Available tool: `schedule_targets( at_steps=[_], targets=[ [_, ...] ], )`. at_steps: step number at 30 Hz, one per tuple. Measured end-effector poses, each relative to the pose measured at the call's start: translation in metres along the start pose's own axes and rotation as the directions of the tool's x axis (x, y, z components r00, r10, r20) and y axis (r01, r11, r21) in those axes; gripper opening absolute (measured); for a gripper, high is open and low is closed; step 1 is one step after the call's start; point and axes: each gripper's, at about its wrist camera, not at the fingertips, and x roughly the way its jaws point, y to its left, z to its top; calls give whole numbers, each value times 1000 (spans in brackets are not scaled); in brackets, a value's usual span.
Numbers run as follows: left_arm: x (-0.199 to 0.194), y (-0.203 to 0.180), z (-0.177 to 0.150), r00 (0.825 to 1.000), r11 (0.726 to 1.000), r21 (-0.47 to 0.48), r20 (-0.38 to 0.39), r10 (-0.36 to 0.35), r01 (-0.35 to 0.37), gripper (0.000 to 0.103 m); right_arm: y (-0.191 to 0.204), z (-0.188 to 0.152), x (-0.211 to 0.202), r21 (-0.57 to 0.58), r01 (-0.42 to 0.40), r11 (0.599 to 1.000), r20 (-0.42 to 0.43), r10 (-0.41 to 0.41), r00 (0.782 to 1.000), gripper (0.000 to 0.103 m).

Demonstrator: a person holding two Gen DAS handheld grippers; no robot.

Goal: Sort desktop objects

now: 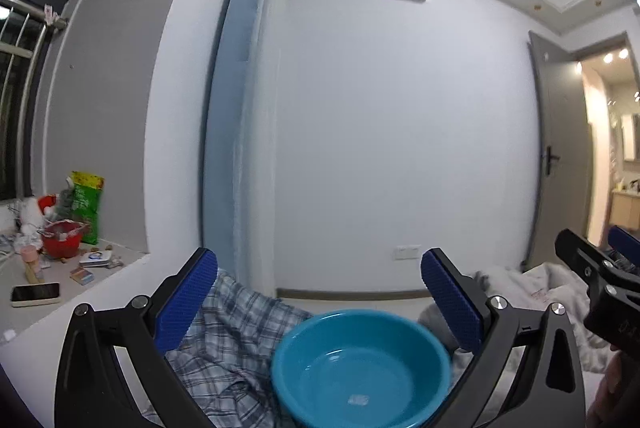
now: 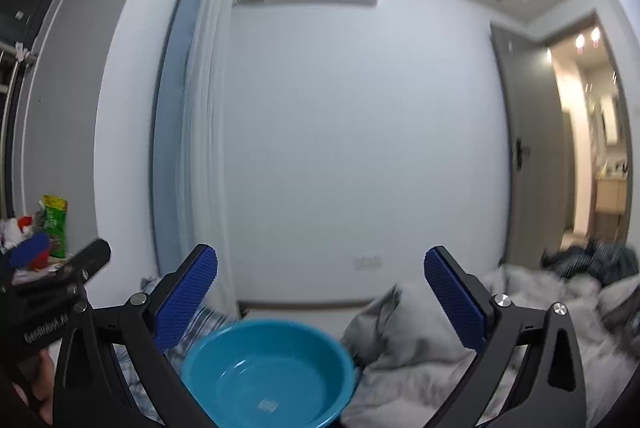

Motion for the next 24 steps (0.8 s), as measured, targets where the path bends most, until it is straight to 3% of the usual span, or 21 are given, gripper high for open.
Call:
schedule_targets(
  at_steps=[5,10,12,16,19,24],
  targets=[
    [-9,-10,-1,995,997,23,71,67,-69,103,-13,-8,16,23,-15,1000,-55,16,998,103],
    [-5,-11,-5,997,999,39,61,36,-39,103,-11,-9,20,-56,42,998,-36,-44,998,103],
    [-3,-19,-8,997,997,67,60,38,-42,103,-6,-11,21,-89,1,996,-48,-5,999,103],
    [-9,-29,-13,994,991,116,93,50,-60,103,-10,-9,14,-48,-46,998,-53,44,998,103],
    [-17,-37,-18,989,986,159,143,20,-43,103,-12,-10,18,-43,-74,996,-59,71,996,103],
    [-18,-41,-20,990,984,175,137,12,-36,103,-16,-18,26,-63,-47,997,-79,42,996,103]
  ],
)
